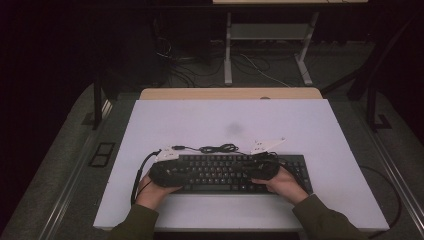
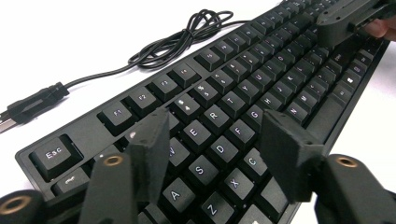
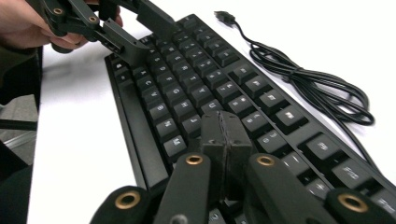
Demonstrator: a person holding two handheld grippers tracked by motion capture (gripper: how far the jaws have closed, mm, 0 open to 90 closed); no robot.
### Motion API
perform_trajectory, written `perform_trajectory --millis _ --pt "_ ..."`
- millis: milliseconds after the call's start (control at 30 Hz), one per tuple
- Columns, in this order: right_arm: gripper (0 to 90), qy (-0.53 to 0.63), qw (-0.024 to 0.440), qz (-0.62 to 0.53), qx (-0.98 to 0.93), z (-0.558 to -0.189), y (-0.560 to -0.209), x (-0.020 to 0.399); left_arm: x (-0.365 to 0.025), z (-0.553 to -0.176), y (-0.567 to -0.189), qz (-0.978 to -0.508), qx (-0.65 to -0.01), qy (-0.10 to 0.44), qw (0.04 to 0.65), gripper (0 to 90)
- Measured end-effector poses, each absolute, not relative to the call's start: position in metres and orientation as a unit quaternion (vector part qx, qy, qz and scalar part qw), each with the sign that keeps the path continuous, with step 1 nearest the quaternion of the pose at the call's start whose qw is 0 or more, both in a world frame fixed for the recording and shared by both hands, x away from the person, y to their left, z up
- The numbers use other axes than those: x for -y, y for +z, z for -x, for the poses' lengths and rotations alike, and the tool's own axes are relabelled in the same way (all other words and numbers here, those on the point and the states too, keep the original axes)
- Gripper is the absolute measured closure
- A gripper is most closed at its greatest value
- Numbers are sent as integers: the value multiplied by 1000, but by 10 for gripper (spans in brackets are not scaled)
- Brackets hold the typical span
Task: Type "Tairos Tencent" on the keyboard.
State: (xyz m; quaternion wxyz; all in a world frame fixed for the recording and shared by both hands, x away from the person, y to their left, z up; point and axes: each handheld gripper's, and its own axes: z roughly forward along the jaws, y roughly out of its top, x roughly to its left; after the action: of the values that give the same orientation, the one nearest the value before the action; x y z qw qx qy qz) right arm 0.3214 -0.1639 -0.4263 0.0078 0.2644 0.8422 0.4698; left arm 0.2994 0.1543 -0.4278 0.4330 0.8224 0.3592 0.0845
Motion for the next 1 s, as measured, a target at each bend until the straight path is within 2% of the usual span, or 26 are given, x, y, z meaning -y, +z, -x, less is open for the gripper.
perform_trajectory --millis 400,667,1000 --pt "894 465 -9 -246 -850 -318 -430 141 -155 -299 -428 -821 -361 99 432 295" --pt "894 452 -16 -237 -860 -315 -437 122 -155 -299 -428 -819 -361 105 433 260" --pt "894 440 -14 -230 -868 -314 -442 110 -155 -299 -427 -817 -361 106 436 258"
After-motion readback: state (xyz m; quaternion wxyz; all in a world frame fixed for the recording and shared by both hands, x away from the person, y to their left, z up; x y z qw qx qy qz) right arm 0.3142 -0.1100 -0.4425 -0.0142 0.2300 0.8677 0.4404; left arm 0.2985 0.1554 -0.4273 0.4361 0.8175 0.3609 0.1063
